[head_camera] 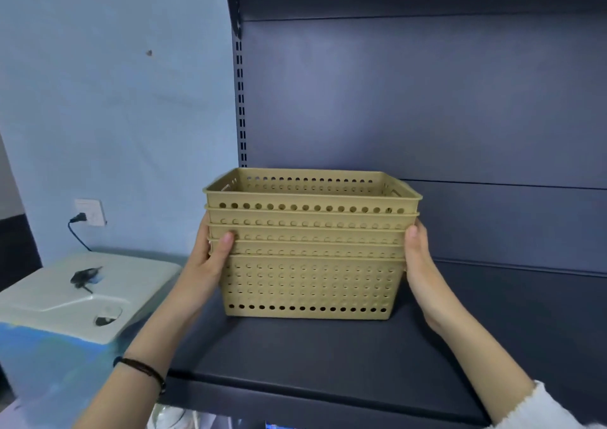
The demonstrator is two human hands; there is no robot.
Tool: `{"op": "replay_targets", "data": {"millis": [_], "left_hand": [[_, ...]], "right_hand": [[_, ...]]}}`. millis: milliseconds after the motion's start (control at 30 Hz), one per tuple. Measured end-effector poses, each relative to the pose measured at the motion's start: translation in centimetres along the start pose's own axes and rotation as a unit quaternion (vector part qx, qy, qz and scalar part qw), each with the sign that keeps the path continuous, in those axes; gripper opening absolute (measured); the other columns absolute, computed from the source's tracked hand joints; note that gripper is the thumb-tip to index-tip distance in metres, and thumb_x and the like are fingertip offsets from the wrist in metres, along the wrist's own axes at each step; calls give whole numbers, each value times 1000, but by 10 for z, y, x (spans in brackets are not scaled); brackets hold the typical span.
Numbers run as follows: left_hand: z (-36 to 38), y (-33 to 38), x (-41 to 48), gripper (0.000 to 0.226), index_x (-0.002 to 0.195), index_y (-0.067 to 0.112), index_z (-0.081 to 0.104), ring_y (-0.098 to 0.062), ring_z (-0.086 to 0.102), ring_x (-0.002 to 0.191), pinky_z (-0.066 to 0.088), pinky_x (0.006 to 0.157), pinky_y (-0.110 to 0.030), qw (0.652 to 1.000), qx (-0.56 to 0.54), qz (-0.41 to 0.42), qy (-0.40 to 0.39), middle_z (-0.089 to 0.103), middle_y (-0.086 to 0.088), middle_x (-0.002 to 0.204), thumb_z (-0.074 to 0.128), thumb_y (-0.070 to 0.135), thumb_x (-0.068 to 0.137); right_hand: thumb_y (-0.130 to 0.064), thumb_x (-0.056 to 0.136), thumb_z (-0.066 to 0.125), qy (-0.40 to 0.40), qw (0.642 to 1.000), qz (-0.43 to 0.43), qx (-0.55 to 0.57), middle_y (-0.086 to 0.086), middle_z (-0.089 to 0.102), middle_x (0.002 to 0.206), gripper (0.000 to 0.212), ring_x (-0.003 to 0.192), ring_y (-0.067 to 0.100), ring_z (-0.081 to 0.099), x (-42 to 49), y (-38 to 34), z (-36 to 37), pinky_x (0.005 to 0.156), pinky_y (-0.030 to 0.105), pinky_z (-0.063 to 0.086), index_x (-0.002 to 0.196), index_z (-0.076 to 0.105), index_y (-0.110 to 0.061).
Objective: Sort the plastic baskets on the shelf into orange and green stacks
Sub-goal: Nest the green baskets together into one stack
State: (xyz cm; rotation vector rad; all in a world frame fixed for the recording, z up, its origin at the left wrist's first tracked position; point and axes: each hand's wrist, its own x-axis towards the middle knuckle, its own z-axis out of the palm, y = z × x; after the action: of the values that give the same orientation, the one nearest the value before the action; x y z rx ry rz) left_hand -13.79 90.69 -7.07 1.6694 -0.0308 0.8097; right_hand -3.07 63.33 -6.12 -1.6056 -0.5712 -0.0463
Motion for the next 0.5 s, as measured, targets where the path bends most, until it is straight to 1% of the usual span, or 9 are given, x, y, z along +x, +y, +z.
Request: {"op": "replay_targets", "data": {"millis": [33,67,100,167,200,300,433,467,500], "left_hand": [[-1,-3,6,47,138,23,38,19,57,100,44,75,-2,1000,1,-5,-1,63,25,113,42,32,92],[-2,-6,11,45,138,23,39,18,57,99,45,75,-3,1000,2,-10,1,61,22,116,42,31,94],[-3,-9,18,45,138,24,39,17,58,99,46,76,-5,1000,6,-13,4,60,21,118,42,32,95],[-3,-14,29,47,138,28,41,14,59,99,49,81,-13,1000,14,-22,14,61,19,118,44,40,92],[-2,-16,34,50,138,29,41,13,60,98,49,85,-19,999,19,-28,20,62,18,118,45,44,90],[1,-24,45,47,138,30,41,15,59,96,45,88,-23,998,26,-39,42,61,18,118,45,43,93],[1,-31,53,48,138,32,40,4,55,109,43,100,-36,996,31,-54,66,60,16,121,45,46,93],[1,-31,55,47,138,32,40,0,55,110,44,101,-40,995,35,-59,68,60,13,121,45,46,94],[1,-31,55,45,138,33,40,-4,56,110,45,100,-43,994,40,-68,71,61,11,121,44,46,95]], "right_hand": [[-61,88,20,-4,1000,2,0,-35,44,123,61,96,-36,43,5,1,1,81,-1,36,146,17,-41],[-62,88,21,-6,1000,3,0,-35,45,124,61,99,-33,43,10,2,2,90,5,36,145,17,-43],[-64,87,22,-9,1000,3,0,-33,45,126,60,106,-28,44,15,3,3,100,15,36,144,17,-46],[-66,86,24,-20,1000,8,5,-24,46,137,63,124,-9,44,25,5,4,111,33,32,144,16,-47],[-67,86,25,-26,1000,12,9,-20,45,142,65,130,-1,42,30,5,5,113,38,31,146,15,-46],[-66,87,27,-35,999,24,13,-15,44,145,66,133,8,41,42,6,8,112,38,31,148,16,-45],[-64,86,25,-24,1000,15,7,-17,47,140,66,123,-5,44,47,5,14,95,21,38,148,18,-44],[-66,86,25,-21,1000,14,5,-19,48,140,65,122,-6,44,47,6,16,98,24,39,148,18,-46],[-69,87,24,-17,1000,11,0,-20,49,139,63,123,-4,45,46,6,17,103,31,39,147,18,-48]]}}
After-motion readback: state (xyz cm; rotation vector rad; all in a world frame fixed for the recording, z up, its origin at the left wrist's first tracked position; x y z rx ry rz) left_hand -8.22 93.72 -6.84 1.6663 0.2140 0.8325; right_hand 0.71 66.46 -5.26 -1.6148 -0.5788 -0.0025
